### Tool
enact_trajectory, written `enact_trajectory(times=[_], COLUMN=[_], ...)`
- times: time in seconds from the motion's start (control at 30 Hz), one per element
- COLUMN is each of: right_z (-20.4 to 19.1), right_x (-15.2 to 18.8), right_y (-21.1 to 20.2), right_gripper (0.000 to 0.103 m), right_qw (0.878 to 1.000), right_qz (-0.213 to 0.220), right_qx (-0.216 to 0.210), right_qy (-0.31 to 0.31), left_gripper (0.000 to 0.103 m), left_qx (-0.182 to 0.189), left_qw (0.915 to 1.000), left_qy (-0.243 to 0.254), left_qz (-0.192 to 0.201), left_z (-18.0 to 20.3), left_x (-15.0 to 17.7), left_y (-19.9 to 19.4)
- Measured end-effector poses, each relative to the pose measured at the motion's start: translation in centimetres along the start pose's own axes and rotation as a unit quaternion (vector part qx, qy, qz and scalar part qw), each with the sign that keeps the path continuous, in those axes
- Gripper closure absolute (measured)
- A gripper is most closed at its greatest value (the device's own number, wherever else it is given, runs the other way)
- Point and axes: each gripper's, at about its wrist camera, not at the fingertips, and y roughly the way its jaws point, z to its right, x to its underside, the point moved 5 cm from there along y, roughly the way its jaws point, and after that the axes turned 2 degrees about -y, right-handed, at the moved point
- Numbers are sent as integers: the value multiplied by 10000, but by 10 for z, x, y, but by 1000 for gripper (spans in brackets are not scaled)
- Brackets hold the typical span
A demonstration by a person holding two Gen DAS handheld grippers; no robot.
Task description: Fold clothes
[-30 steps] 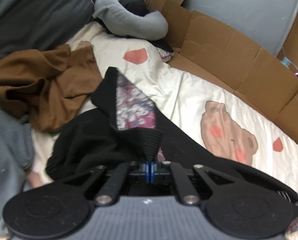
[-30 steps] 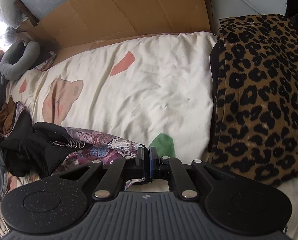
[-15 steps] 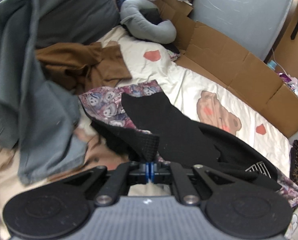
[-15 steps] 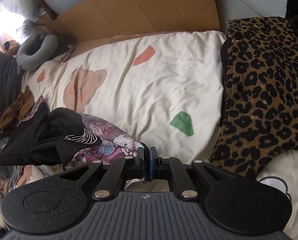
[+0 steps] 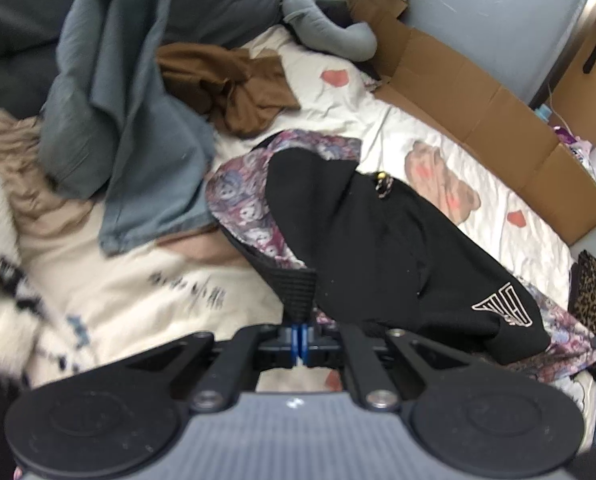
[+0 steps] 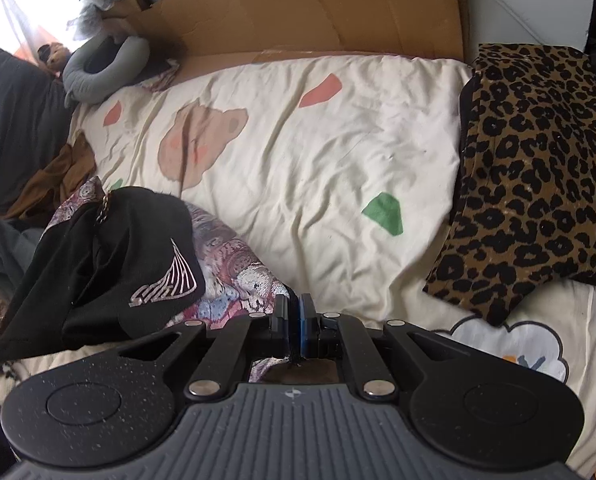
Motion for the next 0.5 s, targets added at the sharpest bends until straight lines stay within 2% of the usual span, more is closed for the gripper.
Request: enact_trajectory(times=[0.27,0.5], right_z=[-11,-22], right_x=[14,23], right_y=[-5,2], right_gripper=[100,95], right_qw=[9995,9973], right_qz=[-162,-503], right_qx=[-80,-210], right_qy=[-254,-487], left_gripper=[101,101], left_qx=[-101,-235], left_qw=[9991,9945], left_qy=[-64,65], left_qz=[-414,-1015], left_z=[-13,-34], left_x=[47,99], left_y=[-20,-15])
